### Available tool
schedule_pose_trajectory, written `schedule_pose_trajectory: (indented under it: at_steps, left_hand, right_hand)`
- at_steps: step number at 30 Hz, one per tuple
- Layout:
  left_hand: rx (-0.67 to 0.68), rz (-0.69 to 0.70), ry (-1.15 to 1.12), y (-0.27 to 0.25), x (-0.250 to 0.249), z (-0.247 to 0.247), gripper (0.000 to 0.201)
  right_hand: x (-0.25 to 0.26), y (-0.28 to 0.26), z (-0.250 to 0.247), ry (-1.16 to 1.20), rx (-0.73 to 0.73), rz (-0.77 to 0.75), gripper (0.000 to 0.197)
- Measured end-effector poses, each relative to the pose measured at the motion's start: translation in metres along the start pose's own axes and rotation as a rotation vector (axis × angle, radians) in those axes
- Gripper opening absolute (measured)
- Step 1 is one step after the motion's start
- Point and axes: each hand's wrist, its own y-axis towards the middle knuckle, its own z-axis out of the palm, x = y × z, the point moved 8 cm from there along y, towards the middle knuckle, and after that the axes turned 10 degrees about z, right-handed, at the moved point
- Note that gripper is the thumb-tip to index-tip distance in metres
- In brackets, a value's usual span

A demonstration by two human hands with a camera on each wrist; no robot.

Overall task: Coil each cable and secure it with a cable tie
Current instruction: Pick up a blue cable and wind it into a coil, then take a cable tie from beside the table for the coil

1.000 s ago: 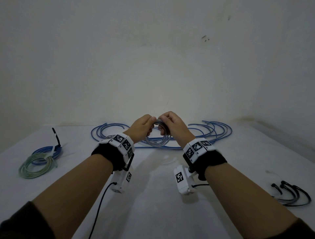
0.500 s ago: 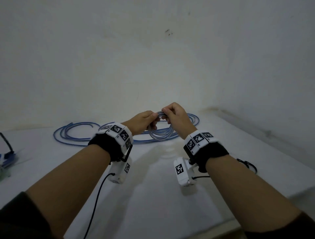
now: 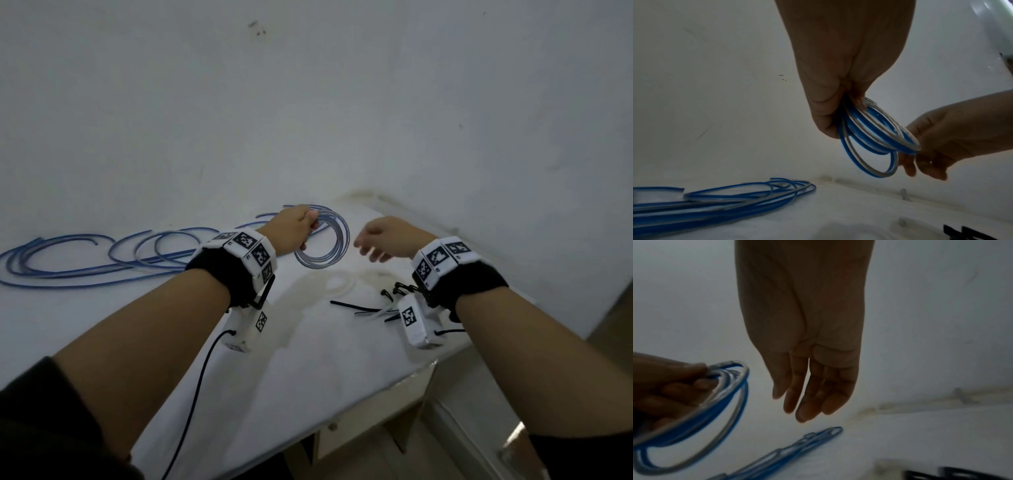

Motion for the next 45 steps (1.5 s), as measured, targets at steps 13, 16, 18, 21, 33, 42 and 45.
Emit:
schedule_pose_trajectory:
  at_steps: [13, 16, 18, 21, 33, 42, 45]
  left_hand:
    - [0.063, -0.107, -0.066, 0.000, 0.013, 0.039, 0.034]
    - [0.065, -0.114, -0.060, -0.002, 0.016, 0.037, 0.034]
    - [0.056, -0.119, -0.065, -0.004, 0.018, 0.034, 0.034]
    - [0.037, -0.135, -0.056, -0.006, 0.023, 0.027, 0.035]
    - [-0.136, -0.186, 0.049, -0.019, 0.041, -0.028, 0.039]
    - [-0.294, -0.267, 0.199, -0.057, 0.064, -0.101, 0.038]
    - [-0.359, -0.277, 0.198, -0.072, 0.073, -0.128, 0.035]
  right_hand:
    - [-0.062, -0.012, 0.038, -0.546, 0.273, 0.081, 0.016]
    - [-0.060, -0.010, 0.040, -0.585, 0.243, 0.050, 0.013]
    - [-0.057, -0.009, 0.039, -0.587, 0.215, 0.027, 0.009]
    - [-0.051, -0.007, 0.031, -0.503, 0.163, 0.004, 0.007]
    - [0.002, -0.002, 0.013, 0.116, 0.033, -0.086, 0.012]
    - [0.111, -0.008, 0.066, 0.725, 0.241, -0.339, 0.017]
    - [0.148, -0.006, 0.095, 0.761, 0.318, -0.403, 0.015]
